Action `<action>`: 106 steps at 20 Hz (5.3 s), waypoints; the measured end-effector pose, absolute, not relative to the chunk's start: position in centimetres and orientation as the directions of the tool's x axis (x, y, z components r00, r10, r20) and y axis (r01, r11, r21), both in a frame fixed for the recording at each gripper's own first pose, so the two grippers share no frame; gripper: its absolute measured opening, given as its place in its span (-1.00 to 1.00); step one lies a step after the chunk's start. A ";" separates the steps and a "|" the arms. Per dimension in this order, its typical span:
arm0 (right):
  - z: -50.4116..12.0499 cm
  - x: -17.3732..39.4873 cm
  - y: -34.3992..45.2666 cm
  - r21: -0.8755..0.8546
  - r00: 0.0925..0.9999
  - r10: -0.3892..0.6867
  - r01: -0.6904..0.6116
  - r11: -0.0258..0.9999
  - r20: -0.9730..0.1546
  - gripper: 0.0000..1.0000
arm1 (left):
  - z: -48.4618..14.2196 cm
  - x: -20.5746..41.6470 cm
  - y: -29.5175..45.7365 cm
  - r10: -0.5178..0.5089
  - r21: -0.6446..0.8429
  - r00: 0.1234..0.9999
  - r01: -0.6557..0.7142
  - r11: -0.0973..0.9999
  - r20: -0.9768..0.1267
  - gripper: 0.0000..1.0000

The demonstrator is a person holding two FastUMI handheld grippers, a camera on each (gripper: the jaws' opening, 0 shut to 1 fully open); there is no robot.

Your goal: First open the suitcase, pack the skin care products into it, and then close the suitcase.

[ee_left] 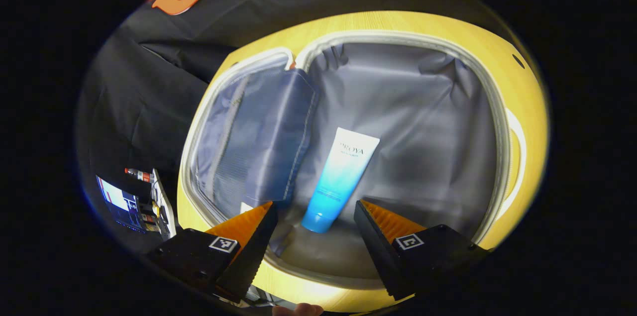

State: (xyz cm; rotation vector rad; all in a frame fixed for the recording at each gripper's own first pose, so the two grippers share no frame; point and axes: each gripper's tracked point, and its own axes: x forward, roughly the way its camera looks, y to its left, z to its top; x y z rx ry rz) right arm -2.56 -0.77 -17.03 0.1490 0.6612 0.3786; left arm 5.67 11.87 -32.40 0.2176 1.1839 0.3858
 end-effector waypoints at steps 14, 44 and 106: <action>-23.1 0.3 29.4 0.419 0.385 0.617 -0.483 0.769 -0.687 -0.36 | -17.3 -5.1 21.6 0.212 -0.133 0.807 -0.336 0.932 -0.550 0.98; -35.1 -0.8 32.4 0.336 0.245 0.356 -0.121 0.934 -0.902 -0.22 | -17.2 -8.4 26.8 0.151 -0.215 0.835 -0.304 0.928 -0.529 0.95; -11.3 -2.9 14.5 0.124 0.811 0.328 -0.308 0.943 -0.484 0.58 | -10.2 10.1 32.9 -0.161 -0.676 0.957 -0.047 0.735 -0.242 -0.89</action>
